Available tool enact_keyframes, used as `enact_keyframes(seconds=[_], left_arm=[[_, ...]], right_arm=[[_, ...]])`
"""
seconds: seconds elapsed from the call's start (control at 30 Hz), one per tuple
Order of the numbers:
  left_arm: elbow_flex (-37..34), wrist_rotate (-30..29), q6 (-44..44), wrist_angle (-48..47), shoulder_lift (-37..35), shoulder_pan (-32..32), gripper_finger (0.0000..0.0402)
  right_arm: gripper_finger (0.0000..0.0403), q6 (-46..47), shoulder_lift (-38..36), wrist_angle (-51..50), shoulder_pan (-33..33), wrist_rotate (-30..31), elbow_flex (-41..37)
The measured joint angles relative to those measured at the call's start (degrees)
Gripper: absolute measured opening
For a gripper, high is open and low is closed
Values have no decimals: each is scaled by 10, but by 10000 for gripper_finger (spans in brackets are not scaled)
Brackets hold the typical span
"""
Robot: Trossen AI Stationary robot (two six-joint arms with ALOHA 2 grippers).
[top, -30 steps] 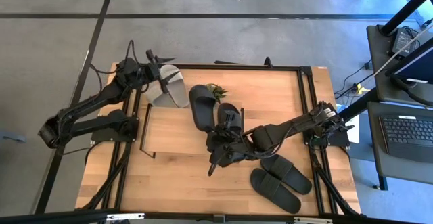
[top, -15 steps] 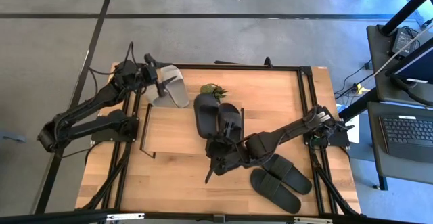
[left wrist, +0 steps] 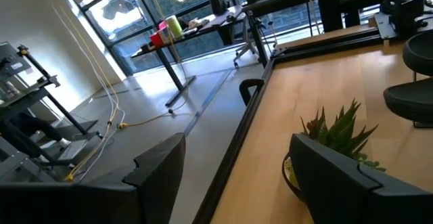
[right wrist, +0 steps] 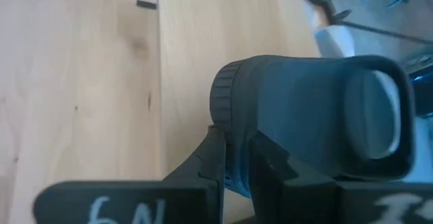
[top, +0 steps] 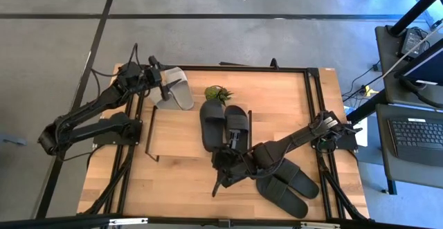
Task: Pick and place slides into the shelf
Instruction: Put the black slide on the shelf
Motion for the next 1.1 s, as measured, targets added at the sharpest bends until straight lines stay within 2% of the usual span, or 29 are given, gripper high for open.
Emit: enact_keyframes(seconds=[0.3, 0.43, 0.57, 0.73, 0.97, 1.1], left_arm=[[0, 0, 0, -3, 0, 0, 257], [0, 0, 0, -3, 0, 0, 257], [0, 0, 0, -3, 0, 0, 257], [0, 0, 0, -3, 0, 0, 257], [0, 0, 0, -3, 0, 0, 257], [0, 0, -3, -3, 0, 0, 257]], right_arm=[[43, 34, 5, -2, 0, -44, 0], [76, 35, 7, -2, 0, -53, 0], [111, 27, 7, 3, 0, -95, 0], [130, 20, 7, 6, 0, -138, 0], [140, 18, 7, 9, -3, -136, 9], [141, 1, 7, -1, -4, -135, 53]])
